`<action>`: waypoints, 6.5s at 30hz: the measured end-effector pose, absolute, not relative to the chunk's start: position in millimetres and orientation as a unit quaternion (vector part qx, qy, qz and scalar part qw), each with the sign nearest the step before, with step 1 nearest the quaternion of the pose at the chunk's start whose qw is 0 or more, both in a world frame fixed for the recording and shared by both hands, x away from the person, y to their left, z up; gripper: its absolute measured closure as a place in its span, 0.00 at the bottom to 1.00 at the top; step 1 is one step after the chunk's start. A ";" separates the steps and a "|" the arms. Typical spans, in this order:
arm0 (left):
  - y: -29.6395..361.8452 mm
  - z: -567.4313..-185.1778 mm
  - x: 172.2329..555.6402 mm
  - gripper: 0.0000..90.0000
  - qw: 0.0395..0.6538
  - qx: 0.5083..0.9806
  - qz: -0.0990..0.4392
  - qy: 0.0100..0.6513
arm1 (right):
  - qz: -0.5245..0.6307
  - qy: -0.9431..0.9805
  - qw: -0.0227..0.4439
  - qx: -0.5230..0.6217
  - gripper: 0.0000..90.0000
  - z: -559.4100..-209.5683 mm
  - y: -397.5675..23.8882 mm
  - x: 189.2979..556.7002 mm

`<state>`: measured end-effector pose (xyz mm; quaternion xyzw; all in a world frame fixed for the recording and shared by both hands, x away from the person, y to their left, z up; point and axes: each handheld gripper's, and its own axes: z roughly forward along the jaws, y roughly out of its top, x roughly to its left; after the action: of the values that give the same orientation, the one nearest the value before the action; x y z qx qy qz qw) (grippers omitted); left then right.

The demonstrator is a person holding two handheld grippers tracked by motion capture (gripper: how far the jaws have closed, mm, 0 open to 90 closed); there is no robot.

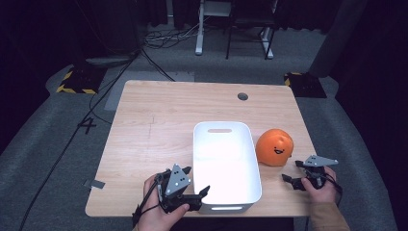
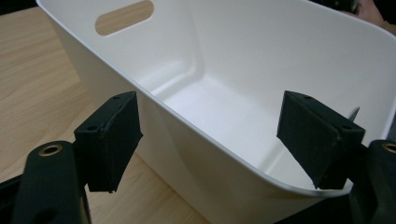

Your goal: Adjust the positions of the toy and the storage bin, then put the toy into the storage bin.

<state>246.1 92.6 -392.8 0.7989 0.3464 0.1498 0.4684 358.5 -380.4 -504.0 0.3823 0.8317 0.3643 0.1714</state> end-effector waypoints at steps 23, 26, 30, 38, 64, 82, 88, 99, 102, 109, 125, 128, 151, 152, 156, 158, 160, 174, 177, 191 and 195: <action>170.2 -395.2 308.5 0.28 0.479 0.751 0.230 0.392 | 0.364 0.832 0.171 0.382 0.13 -503.9 -380.4 358.6; 180.1 -402.5 317.3 0.28 0.461 0.751 0.233 0.411 | 0.364 0.832 0.171 0.382 0.13 -503.9 -380.5 358.6; 191.4 -413.2 326.2 0.28 0.446 0.749 0.227 0.435 | 0.364 0.830 0.171 0.385 0.13 -503.9 -380.0 358.4; 202.8 -438.8 341.0 0.27 0.407 0.756 0.208 0.469 | 0.360 0.822 0.179 0.403 0.16 -503.4 -376.9 356.5; 218.5 -501.4 365.5 0.23 0.325 0.799 0.174 0.475 | 0.340 0.837 0.161 0.398 0.52 -483.2 -382.1 342.4; 224.1 -502.2 370.2 0.21 0.331 0.814 0.166 0.447 | 0.363 0.821 0.152 0.415 0.27 -474.7 -385.9 338.9; 224.0 -502.2 370.2 0.21 0.331 0.814 0.166 0.447 | 0.387 0.821 0.161 0.388 0.25 -465.4 -384.6 335.9; 223.9 -501.9 370.6 0.21 0.329 0.816 0.165 0.446 | 0.449 0.798 0.169 0.366 0.36 -437.9 -385.2 328.2; 223.9 -501.9 370.6 0.21 0.329 0.816 0.165 0.446 | 0.476 0.784 0.167 0.362 0.39 -431.5 -387.3 328.6; 223.9 -501.9 370.5 0.21 0.329 0.815 0.165 0.447 | 0.524 0.757 0.170 0.351 0.44 -419.1 -389.1 333.7; 223.9 -501.9 370.4 0.21 0.329 0.816 0.165 0.446 | 0.552 0.754 0.174 0.311 0.48 -400.3 -373.5 363.7; 223.9 -502.0 370.5 0.21 0.329 0.816 0.165 0.446 | 0.557 0.752 0.169 0.309 0.48 -398.8 -372.0 368.0; 223.6 -502.1 370.9 0.21 0.330 0.815 0.168 0.445 | 0.521 0.787 0.163 0.285 0.55 -398.1 -352.7 415.7; 223.6 -502.0 370.9 0.21 0.330 0.815 0.167 0.445 | 0.519 0.790 0.163 0.284 0.56 -399.7 -352.2 417.5; 223.6 -502.1 370.9 0.21 0.330 0.815 0.168 0.445 | 0.521 0.795 0.142 0.276 0.73 -405.4 -350.0 421.1; 223.6 -502.0 370.9 0.21 0.330 0.815 0.167 0.445 | 0.516 0.800 0.138 0.272 0.82 -405.7 -348.7 421.0; 223.6 -502.1 370.9 0.21 0.330 0.815 0.168 0.445 | 0.508 0.806 0.143 0.270 0.88 -403.8 -348.1 419.7; 223.6 -502.0 370.9 0.21 0.330 0.815 0.168 0.445 | 0.525 0.802 0.152 0.240 0.92 -377.5 -351.1 408.2; 223.6 -502.0 370.9 0.21 0.330 0.815 0.168 0.445 | 0.525 0.803 0.156 0.235 0.92 -368.0 -351.1 405.2; 223.7 -502.0 371.0 0.21 0.330 0.816 0.167 0.445 | 0.540 0.798 0.166 0.211 0.92 -330.6 -353.6 397.0; 223.5 -502.1 370.9 0.21 0.330 0.815 0.167 0.445 | 0.545 0.795 0.168 0.205 0.92 -322.0 -355.5 395.5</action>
<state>370.9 223.5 -502.1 0.8152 0.4454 0.1675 0.3301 395.5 -355.5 -322.0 0.2055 0.7950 0.5454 0.1681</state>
